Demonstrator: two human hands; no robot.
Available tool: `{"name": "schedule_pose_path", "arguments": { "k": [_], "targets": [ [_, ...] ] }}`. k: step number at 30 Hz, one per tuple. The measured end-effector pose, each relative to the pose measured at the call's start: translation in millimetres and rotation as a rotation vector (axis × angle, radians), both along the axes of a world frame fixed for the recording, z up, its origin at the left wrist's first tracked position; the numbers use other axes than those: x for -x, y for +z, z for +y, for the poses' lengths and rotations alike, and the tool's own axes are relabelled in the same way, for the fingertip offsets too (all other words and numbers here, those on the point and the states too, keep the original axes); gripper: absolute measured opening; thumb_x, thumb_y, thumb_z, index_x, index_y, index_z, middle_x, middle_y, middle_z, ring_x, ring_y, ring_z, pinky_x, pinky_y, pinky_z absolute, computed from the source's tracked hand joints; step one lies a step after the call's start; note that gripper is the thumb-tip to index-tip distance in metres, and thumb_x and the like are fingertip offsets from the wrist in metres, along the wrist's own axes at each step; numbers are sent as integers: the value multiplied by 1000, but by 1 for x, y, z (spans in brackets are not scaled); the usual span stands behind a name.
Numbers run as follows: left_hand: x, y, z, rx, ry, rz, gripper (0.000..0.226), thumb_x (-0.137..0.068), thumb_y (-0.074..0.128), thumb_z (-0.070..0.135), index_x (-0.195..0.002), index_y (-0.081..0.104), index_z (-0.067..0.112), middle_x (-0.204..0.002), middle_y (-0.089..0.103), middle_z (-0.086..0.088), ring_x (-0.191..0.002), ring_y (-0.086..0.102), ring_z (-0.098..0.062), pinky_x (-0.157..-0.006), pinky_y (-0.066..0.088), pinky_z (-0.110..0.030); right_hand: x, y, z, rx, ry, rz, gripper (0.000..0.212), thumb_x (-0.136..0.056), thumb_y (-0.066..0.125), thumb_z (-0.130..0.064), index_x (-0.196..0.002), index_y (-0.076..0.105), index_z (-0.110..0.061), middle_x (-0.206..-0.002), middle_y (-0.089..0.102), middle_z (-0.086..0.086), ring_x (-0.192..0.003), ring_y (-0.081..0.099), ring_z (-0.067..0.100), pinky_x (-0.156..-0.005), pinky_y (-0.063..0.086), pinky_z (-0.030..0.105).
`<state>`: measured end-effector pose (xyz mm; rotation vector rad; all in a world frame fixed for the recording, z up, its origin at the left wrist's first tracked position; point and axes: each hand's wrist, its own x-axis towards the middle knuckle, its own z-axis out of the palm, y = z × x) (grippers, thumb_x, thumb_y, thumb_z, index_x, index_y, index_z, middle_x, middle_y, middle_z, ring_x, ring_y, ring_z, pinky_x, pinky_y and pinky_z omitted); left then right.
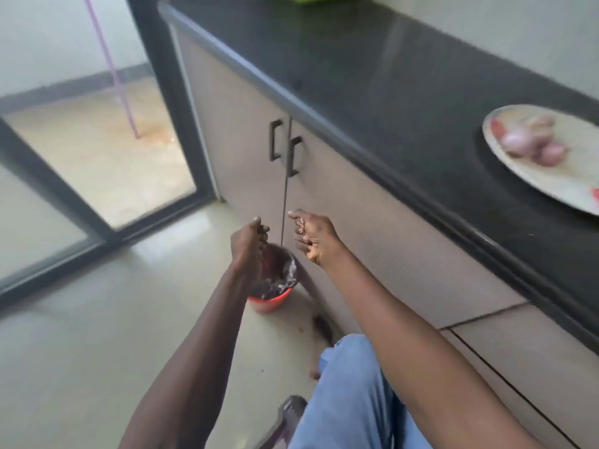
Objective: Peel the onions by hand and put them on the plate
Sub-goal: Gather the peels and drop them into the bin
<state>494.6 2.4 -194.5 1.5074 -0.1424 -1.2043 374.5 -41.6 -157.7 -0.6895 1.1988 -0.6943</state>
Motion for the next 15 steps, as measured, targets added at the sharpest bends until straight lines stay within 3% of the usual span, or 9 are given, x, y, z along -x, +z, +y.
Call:
{"name": "schedule_pose_path", "arguments": {
  "k": [4,7,9,11,12,14,15],
  "targets": [
    [-35,-84,-15,-211,44,-49,27,-100,58,25,-78,61,8,-62,50,-4,-43,43,-13,-31,31,-17,-35,-109,-27,-70,49,162,42,-93,64,-13,-58,41,-17,-39,31,-4,-27,20,7,-36,13,12],
    [-44,-140,-30,-264,-101,-233,27,-96,58,11,-69,60,9,-64,54,-9,-34,49,-10,-32,35,-19,-52,-174,-52,-93,70,311,44,-92,69,-27,-56,45,-17,-47,38,0,-35,29,11,-44,22,19],
    [-51,-186,-40,-300,-352,-436,24,-89,55,14,-66,60,15,-68,62,-8,-56,63,-23,-49,46,-26,-63,-218,-71,-72,70,435,48,-90,71,-39,-53,48,-18,-47,43,0,-36,35,13,-43,26,21],
    [-55,-228,-43,-371,-653,-549,12,-84,57,26,-80,64,17,-86,70,-8,-87,68,-33,-75,54,-36,-71,-259,-85,-22,83,569,53,-85,70,-51,-49,51,-16,-47,51,0,-39,46,17,-43,34,26],
    [-55,-246,-42,-402,-779,-598,22,-81,59,34,-93,67,16,-98,72,-9,-95,67,-33,-84,54,-39,-74,-276,-90,14,92,626,53,-85,68,-52,-51,55,-14,-50,55,2,-44,51,19,-47,38,29],
    [-56,-275,-35,-463,-927,-648,42,-84,59,42,-114,67,14,-112,71,-10,-104,65,-33,-89,51,-37,-84,-302,-96,89,120,696,46,-90,64,-46,-63,67,-9,-60,64,5,-51,58,22,-56,42,31],
    [-55,-284,-31,-481,-937,-654,40,-91,57,40,-118,67,12,-115,70,-11,-106,64,-33,-90,49,-36,-88,-314,-98,122,140,729,45,-94,60,-42,-72,70,-3,-68,68,10,-58,62,24,-61,45,31]
  ]
}}
